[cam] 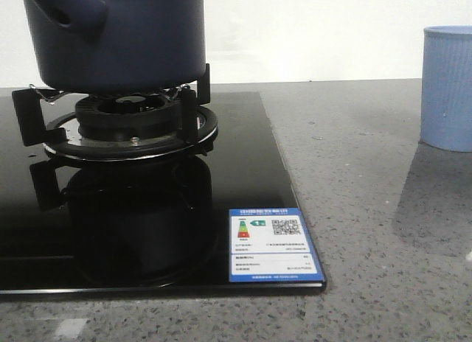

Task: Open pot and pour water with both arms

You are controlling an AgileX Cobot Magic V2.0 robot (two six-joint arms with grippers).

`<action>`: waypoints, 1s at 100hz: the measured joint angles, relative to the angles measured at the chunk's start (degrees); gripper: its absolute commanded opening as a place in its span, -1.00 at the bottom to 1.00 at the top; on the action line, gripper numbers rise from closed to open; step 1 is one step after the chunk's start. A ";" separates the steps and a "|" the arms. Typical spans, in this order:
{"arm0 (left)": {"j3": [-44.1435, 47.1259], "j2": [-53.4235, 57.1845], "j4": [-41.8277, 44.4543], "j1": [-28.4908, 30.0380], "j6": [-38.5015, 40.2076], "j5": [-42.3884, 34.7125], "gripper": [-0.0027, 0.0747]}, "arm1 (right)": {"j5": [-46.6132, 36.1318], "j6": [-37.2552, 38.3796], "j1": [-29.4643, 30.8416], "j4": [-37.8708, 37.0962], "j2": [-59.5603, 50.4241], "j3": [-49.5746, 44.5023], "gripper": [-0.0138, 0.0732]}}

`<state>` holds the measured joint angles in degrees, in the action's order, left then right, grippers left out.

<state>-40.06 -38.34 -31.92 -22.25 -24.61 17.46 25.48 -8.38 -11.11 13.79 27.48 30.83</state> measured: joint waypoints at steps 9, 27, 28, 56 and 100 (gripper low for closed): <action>-1.47 -4.91 -0.12 -2.24 -2.94 -2.73 0.36 | 0.00 0.00 0.00 0.00 0.00 0.00 0.53; -4.38 -15.80 -0.38 -4.85 -5.78 -10.46 0.38 | 0.47 0.00 0.00 0.00 0.00 0.00 0.53; -4.64 -16.73 -0.38 -4.95 -5.78 -11.00 0.38 | 0.51 0.00 0.00 0.00 0.00 0.00 0.53; -13.33 -31.32 -0.64 -4.89 -5.93 -15.27 0.38 | 2.48 -0.04 0.00 0.00 0.00 0.00 0.53; -20.48 -41.17 -0.64 -4.98 -6.06 -15.54 0.27 | 2.79 -0.04 0.00 0.00 0.00 0.00 0.53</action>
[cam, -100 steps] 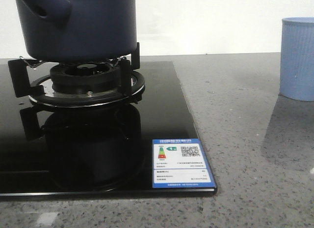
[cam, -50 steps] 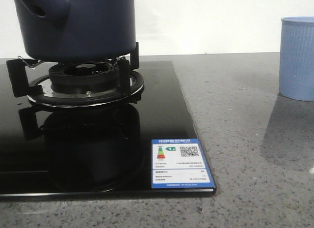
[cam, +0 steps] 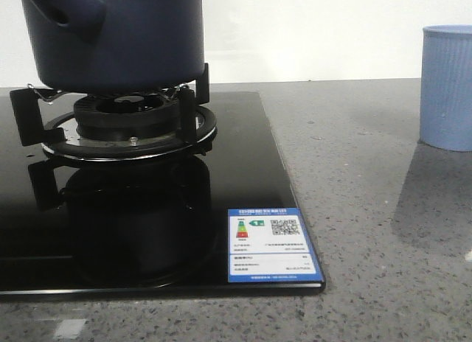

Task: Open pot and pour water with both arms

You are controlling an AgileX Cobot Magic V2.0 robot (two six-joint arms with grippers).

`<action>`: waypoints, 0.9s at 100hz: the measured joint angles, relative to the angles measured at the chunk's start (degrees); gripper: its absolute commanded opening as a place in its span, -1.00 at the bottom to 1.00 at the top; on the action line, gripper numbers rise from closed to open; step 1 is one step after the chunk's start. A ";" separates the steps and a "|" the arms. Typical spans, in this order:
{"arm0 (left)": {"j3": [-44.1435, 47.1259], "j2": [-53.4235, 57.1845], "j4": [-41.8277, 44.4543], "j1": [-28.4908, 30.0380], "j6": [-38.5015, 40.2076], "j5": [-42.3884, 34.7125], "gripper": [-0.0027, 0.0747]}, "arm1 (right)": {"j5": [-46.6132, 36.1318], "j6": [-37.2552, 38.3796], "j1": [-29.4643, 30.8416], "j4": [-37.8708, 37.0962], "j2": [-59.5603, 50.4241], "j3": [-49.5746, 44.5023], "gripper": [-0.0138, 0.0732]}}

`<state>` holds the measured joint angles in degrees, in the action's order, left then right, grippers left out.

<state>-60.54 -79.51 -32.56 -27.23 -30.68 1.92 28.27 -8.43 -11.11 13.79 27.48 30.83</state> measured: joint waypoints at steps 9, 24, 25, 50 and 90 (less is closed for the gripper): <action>-0.11 0.00 0.00 0.00 0.00 -0.22 0.16 | 0.00 -0.10 0.00 0.00 0.00 0.00 0.53; -0.19 0.00 -0.13 0.00 0.00 -0.23 0.10 | 0.00 -0.10 0.00 0.00 0.00 0.00 0.53; -0.19 0.00 -0.13 0.00 0.00 -0.23 0.10 | 0.00 -0.10 0.00 0.00 0.00 0.00 0.53; -0.19 2.10 -0.13 0.00 -0.04 0.03 0.10 | 0.09 -0.10 0.00 -0.77 0.00 0.00 0.53; -0.19 10.45 -0.13 6.21 -0.17 -0.12 0.10 | 1.15 -0.10 0.00 -4.76 2.46 0.00 0.53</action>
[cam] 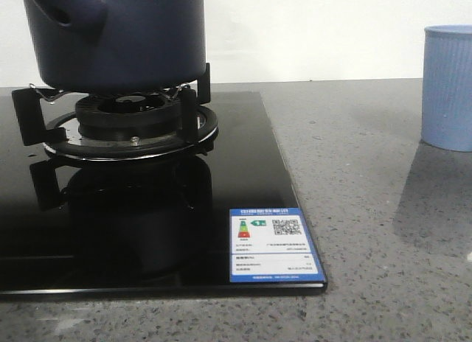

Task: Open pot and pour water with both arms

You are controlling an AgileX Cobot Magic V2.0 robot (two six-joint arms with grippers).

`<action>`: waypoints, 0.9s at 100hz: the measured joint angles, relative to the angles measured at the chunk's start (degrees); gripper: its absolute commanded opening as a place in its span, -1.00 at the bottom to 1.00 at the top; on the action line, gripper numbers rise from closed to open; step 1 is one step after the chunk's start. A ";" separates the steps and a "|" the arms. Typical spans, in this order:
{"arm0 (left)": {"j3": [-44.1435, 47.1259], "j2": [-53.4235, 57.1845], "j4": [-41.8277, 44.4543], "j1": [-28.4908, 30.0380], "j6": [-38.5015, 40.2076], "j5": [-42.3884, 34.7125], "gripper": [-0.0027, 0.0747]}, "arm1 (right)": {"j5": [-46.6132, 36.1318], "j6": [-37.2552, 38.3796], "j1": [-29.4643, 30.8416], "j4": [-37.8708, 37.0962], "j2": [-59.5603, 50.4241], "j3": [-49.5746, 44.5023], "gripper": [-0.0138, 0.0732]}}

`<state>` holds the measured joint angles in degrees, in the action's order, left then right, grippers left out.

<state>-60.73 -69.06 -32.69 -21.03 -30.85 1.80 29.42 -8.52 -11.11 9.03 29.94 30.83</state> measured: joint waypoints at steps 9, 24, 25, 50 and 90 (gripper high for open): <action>0.00 1.76 0.00 2.94 0.00 0.73 0.10 | -0.41 0.00 0.00 -0.62 1.98 0.00 0.53; 0.00 4.09 0.00 7.28 0.00 1.85 0.10 | -9.00 0.00 0.00 -0.74 5.46 -1.66 0.53; 0.00 4.17 0.00 7.63 0.00 2.02 0.10 | -9.51 0.00 0.00 -0.74 5.83 -1.95 0.53; 0.00 5.83 0.00 11.34 0.00 2.77 0.10 | -25.57 0.00 0.00 -0.62 15.42 -7.38 0.53; 0.00 5.85 0.00 11.60 -0.09 2.90 0.10 | -45.80 2.03 0.00 0.38 36.46 -8.01 0.53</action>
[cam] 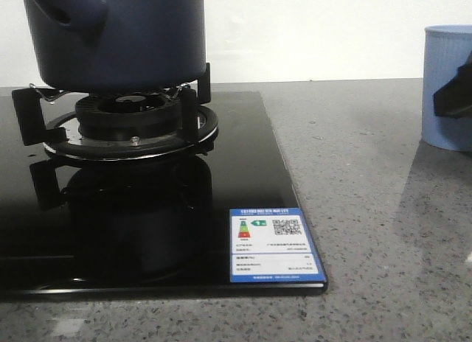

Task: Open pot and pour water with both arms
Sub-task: 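Close the right gripper on the light blue cup and lift it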

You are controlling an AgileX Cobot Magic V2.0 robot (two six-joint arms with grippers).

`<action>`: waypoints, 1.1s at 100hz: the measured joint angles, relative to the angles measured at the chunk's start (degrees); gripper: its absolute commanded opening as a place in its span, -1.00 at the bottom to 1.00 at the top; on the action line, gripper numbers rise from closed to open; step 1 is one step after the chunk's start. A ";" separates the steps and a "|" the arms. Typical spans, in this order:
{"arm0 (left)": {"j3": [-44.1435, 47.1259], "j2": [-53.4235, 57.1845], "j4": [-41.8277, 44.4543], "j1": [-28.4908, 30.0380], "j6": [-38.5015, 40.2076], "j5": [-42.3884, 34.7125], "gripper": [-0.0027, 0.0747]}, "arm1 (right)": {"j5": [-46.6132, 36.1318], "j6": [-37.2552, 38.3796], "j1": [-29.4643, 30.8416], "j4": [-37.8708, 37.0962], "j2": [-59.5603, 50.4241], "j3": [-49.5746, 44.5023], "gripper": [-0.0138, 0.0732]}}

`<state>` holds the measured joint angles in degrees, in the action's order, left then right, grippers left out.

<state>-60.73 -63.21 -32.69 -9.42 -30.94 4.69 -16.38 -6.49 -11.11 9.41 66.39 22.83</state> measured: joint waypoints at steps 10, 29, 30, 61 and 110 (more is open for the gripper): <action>0.00 0.00 0.00 0.00 0.00 0.09 0.10 | -3.47 1.42 0.00 0.03 3.19 0.00 0.53; 0.00 0.00 0.00 0.00 0.00 0.09 0.10 | -7.43 2.35 0.00 0.13 4.96 0.00 0.20; 0.00 0.00 0.00 0.00 0.00 0.09 0.10 | -7.42 2.35 0.00 0.13 5.00 0.00 0.18; 0.00 0.00 0.00 0.00 0.00 -0.01 0.10 | -7.77 2.61 0.00 -0.34 5.09 0.00 0.00; 0.00 0.00 0.00 0.00 0.00 -0.11 0.10 | 17.76 2.71 -3.35 -11.52 2.58 21.51 0.00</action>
<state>-60.73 -63.21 -32.69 -9.42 -30.94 4.58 1.38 -3.79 -14.46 -2.10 68.98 44.34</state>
